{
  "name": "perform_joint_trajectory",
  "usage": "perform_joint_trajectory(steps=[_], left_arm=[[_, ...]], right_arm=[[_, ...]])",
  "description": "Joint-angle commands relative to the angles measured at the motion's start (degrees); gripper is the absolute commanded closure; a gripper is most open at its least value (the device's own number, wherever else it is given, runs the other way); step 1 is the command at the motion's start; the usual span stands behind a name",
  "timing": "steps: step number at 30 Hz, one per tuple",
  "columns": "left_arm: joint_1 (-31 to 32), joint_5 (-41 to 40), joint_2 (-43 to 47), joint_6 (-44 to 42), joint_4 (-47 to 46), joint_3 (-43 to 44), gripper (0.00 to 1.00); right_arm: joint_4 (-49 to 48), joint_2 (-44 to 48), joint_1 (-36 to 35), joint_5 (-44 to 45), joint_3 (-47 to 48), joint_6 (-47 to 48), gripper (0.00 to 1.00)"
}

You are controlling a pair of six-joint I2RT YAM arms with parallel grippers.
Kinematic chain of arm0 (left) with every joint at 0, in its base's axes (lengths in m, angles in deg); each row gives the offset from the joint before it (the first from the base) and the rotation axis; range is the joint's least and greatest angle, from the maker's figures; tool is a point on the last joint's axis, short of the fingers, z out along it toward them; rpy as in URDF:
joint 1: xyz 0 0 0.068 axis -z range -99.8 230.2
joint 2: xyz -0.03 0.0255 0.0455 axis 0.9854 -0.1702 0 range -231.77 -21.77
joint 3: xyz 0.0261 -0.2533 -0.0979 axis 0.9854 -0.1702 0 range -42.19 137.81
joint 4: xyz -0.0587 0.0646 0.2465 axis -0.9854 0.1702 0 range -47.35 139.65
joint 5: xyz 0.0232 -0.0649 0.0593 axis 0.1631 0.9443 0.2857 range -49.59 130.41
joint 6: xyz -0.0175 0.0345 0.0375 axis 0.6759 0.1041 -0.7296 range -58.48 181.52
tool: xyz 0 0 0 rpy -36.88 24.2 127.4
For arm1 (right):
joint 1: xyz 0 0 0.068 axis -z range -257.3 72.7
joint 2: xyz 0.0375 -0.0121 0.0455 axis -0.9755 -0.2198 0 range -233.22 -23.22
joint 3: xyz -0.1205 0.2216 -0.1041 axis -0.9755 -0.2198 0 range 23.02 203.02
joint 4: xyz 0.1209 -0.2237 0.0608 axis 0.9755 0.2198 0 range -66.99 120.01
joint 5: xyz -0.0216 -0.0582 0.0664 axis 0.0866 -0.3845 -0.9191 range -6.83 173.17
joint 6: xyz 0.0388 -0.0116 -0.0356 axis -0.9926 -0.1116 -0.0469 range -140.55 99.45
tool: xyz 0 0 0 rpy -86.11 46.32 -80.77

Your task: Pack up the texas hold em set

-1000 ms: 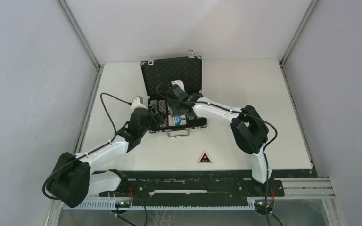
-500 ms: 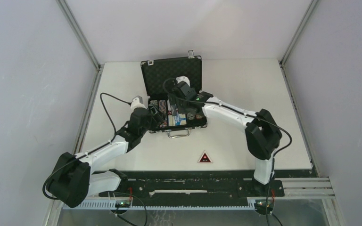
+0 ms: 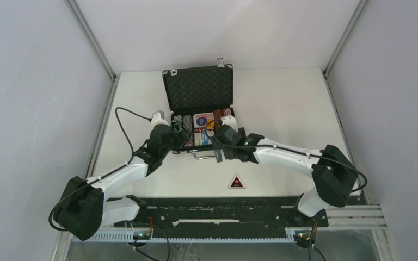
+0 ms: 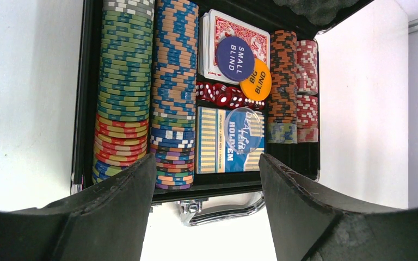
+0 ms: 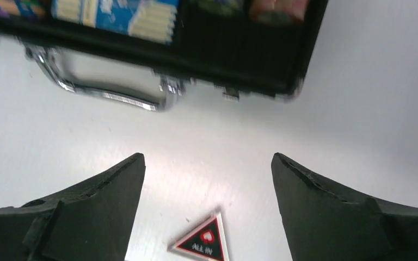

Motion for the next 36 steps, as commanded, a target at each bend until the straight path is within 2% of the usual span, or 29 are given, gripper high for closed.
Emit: perform_joint_trajectory(steps=[1,7,13,25,36], left_arm=[[-0.3,0.0,0.8,-0.2,-2.0,-0.7,0.26],[-0.2,0.7,0.5,0.1,-2.6,-0.8,0.26],[-0.1,0.2,1.2,-0.2,-2.7,-1.1,0.27],[0.2,0.9,0.5,-0.1,-3.1,-0.9,0.27],[0.4,1.0,-0.1,-0.2,-3.3,-0.7,0.27]], right_arm=[[-0.3,7.5,-2.3,3.0,-6.5,-6.4,0.05],[0.2,10.4,-8.1,5.6,-13.6,-9.3,0.03],[2.4,8.8,-12.5,8.4,-15.2,-13.2,0.01],[-2.1,7.9,-14.4,3.8,-19.9,-16.8,0.02],[-4.8,7.0,-15.2,1.5,-21.6,-18.2,0.07]])
